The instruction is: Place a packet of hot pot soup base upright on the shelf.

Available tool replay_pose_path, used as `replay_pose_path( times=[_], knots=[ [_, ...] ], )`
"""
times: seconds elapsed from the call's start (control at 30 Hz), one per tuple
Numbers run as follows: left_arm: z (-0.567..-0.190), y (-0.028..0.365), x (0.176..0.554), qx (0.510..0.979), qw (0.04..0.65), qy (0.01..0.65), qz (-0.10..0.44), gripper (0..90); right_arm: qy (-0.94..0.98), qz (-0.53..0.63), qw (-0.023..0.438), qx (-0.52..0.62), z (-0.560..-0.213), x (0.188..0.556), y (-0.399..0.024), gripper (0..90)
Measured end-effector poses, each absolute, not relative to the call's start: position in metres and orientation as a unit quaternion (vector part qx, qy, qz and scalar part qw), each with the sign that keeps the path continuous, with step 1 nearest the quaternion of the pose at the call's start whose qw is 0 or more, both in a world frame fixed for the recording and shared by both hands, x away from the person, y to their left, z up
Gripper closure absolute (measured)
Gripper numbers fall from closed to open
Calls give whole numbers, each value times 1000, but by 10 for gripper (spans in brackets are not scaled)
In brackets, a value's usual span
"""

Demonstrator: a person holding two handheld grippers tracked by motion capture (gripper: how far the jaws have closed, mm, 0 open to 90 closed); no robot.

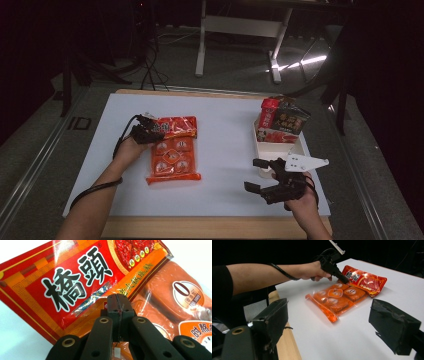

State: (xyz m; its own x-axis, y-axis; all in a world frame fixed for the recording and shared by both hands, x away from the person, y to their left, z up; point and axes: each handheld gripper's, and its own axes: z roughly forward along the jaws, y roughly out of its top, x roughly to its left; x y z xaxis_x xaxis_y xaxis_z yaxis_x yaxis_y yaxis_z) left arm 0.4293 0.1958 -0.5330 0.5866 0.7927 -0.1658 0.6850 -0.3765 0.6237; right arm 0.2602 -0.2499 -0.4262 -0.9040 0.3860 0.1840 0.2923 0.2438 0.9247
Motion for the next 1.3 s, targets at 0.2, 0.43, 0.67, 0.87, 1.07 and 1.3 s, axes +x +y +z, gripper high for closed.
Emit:
replay_pose_path(
  times=[0.2, 0.43, 0.67, 0.87, 1.07, 1.3],
  knots=[
    [-532, 193, 419, 832, 335, 435, 73, 900, 787, 575, 40, 217, -426, 261, -250, 157],
    [-529, 196, 416, 833, 336, 430, 88, 900, 788, 576, 41, 216, -425, 261, -250, 157],
    [-534, 199, 418, 830, 342, 433, 87, 900, 789, 575, 39, 215, -426, 262, -248, 157],
    [-533, 184, 417, 836, 343, 418, 89, 900, 789, 573, 38, 218, -428, 262, -249, 157],
    [-532, 181, 414, 839, 341, 415, 88, 900, 789, 573, 39, 218, -428, 262, -250, 157],
    [-529, 166, 405, 850, 344, 393, 72, 900, 790, 572, 38, 216, -428, 262, -248, 157]
  ],
)
